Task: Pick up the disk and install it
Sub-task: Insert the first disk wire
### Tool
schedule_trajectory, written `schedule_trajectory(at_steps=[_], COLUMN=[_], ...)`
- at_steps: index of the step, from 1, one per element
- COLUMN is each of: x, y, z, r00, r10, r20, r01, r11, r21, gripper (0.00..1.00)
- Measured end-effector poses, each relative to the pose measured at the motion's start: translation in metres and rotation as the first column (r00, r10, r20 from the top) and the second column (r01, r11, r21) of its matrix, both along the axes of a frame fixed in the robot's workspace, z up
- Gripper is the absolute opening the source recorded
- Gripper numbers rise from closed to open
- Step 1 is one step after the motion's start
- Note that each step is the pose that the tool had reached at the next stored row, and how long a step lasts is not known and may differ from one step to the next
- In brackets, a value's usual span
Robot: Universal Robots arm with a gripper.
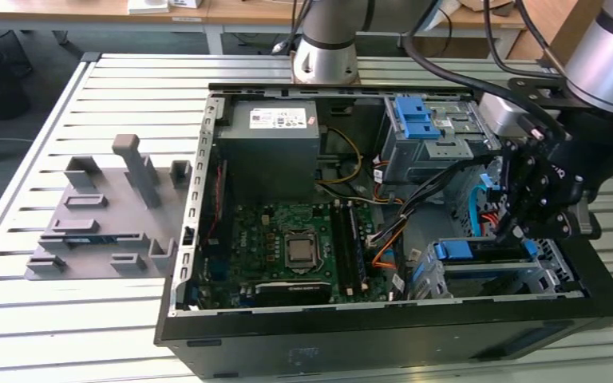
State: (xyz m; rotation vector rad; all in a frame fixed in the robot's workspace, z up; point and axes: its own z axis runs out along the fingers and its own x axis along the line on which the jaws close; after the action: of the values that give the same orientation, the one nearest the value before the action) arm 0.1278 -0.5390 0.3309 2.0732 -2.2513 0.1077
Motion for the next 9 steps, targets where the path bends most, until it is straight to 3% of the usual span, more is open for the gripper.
schedule_trajectory(at_steps=[9], x=[0.0021], y=[-0.0012], z=[-0.0032], r00=[1.0], r10=[0.0], r20=[-0.0028], r01=[0.0], r11=[1.0], r21=[0.0038], gripper=[0.17])
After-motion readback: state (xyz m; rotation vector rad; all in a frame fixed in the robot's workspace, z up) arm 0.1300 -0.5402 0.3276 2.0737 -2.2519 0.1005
